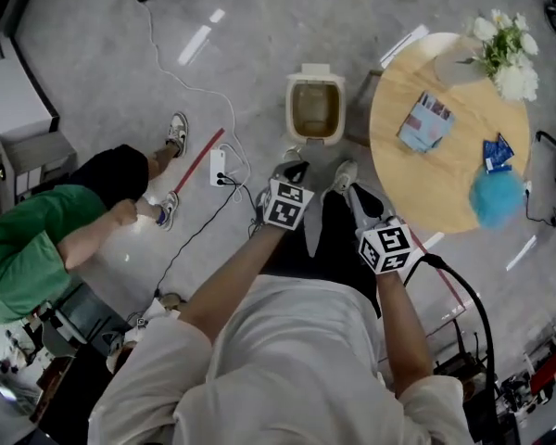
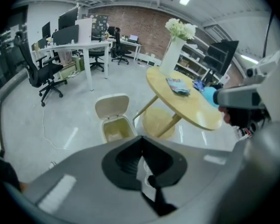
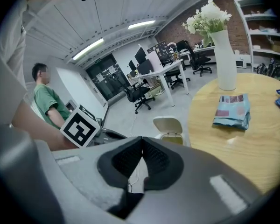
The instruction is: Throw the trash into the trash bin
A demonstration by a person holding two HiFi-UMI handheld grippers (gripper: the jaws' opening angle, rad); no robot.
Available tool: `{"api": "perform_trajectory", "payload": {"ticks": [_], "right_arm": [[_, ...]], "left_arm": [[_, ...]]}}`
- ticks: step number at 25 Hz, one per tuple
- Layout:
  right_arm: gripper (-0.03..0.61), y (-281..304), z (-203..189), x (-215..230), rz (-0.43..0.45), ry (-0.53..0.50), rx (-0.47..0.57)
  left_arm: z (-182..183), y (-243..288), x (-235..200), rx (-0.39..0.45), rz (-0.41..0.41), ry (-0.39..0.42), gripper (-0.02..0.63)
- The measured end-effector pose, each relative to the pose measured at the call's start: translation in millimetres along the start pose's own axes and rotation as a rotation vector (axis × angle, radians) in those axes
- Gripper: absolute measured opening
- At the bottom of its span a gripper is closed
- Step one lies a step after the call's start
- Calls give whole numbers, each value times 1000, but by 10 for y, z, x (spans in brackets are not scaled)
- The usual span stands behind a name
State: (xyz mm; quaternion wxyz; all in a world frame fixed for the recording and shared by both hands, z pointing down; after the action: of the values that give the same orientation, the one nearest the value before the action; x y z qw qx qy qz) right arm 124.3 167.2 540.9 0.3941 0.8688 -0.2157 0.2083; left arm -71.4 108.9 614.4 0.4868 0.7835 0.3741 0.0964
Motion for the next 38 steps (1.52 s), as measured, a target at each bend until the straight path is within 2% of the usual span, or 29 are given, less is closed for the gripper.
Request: {"api": "perform_trajectory", "payload": {"ticks": [10,20,29,38], "right_arm": [[2,-275,336,-207,10,-40,38],[1,-532,539,-359,20,-99,41],[2,-742,591,-510,19,-108,63],[2,-896,705,-666,16,-115,115]], "left_arm": [[291,-574,114,57,-4,29,4],[522,-1068,195,214,-10,95,4],[553,-1569,193,258,8,64,4],[564,-1778,317,275,-1,97,4]]}}
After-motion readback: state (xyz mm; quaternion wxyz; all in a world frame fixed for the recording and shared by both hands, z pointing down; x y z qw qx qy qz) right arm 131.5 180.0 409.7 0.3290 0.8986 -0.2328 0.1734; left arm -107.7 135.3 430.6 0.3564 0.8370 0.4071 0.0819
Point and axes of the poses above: the fingertips, and each gripper's own axes: y forward along the fingers, x to its right, z out of its top, the point moved 10 cm from there along -y, backward along the fingers, and after that the axes turned 8 degrees about y, right-handed, at the moved point
